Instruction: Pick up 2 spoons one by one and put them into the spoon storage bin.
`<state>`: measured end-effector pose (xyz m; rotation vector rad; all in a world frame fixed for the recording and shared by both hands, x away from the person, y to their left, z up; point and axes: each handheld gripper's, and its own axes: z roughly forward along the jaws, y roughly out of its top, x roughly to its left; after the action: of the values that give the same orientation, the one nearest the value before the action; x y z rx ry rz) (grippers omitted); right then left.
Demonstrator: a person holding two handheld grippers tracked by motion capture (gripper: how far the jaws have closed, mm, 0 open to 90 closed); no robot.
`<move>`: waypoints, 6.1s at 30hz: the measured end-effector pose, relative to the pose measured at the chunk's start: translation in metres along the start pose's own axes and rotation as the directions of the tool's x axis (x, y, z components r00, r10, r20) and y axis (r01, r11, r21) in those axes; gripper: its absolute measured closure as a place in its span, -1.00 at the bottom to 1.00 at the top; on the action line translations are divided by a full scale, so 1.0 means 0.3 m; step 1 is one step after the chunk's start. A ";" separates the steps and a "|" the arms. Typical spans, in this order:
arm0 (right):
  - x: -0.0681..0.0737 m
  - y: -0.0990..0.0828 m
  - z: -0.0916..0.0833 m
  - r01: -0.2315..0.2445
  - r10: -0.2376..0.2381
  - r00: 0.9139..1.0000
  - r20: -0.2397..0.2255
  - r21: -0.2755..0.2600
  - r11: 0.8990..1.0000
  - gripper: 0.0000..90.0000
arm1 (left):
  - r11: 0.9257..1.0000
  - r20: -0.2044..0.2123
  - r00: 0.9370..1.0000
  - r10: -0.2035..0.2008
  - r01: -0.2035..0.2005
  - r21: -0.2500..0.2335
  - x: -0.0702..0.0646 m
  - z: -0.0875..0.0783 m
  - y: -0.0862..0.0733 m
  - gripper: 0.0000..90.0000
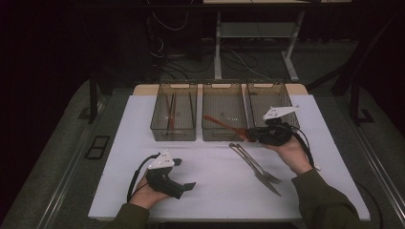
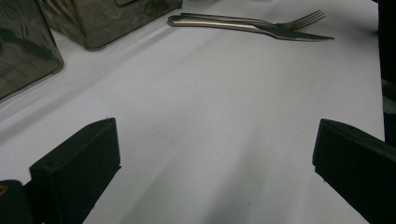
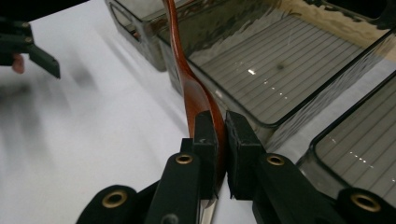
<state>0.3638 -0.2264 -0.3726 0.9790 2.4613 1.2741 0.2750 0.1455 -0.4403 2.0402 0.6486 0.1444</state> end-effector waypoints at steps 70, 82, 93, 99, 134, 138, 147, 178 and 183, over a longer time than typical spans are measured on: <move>-0.095 0.030 0.025 -0.047 0.046 0.999 -0.017 -0.035 0.998 -0.13 | 1.000 -0.004 1.000 -0.004 0.004 -0.009 0.009 -0.005 0.001 -1.00; -0.096 -0.049 -0.068 -0.040 0.040 0.999 -0.018 -0.028 0.999 -0.13 | 1.000 -0.006 1.000 -0.003 0.003 -0.010 0.006 -0.008 0.000 -1.00; -0.107 -0.126 -0.126 -0.061 0.060 0.998 -0.015 -0.028 0.998 -0.14 | 1.000 -0.009 1.000 -0.005 0.005 -0.009 0.006 -0.008 -0.001 -1.00; -0.125 -0.168 -0.161 -0.082 0.081 0.997 -0.005 -0.036 0.996 -0.14 | 1.000 -0.010 1.000 -0.005 0.005 -0.008 0.006 -0.010 -0.001 -1.00; -0.280 -0.389 -0.209 -0.234 0.230 0.969 0.086 0.049 0.971 -0.22 | 1.000 -0.018 1.000 -0.006 0.005 -0.001 0.008 -0.010 -0.004 -1.00; -0.281 -0.393 -0.194 -0.227 0.220 0.972 0.087 0.072 0.971 -0.15 | 1.000 -0.019 1.000 -0.005 0.005 0.000 0.008 -0.010 -0.004 -1.00; -0.272 -0.393 -0.179 -0.211 0.203 0.976 0.082 0.112 0.971 0.01 | 1.000 -0.019 1.000 -0.006 0.006 0.001 0.008 -0.009 -0.004 -1.00; -0.240 -0.397 -0.167 -0.091 0.085 0.996 0.039 0.217 0.972 0.55 | 1.000 -0.018 1.000 -0.006 0.006 0.004 0.007 -0.008 -0.004 -1.00; -0.240 -0.396 -0.173 -0.078 0.073 0.997 0.031 0.219 0.973 0.66 | 1.000 -0.018 1.000 -0.005 0.005 0.004 0.007 -0.008 -0.004 -1.00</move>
<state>0.3397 -0.3546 -0.4429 1.1428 2.6126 1.0185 0.2754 0.1487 -0.4404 2.0426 0.6657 0.1588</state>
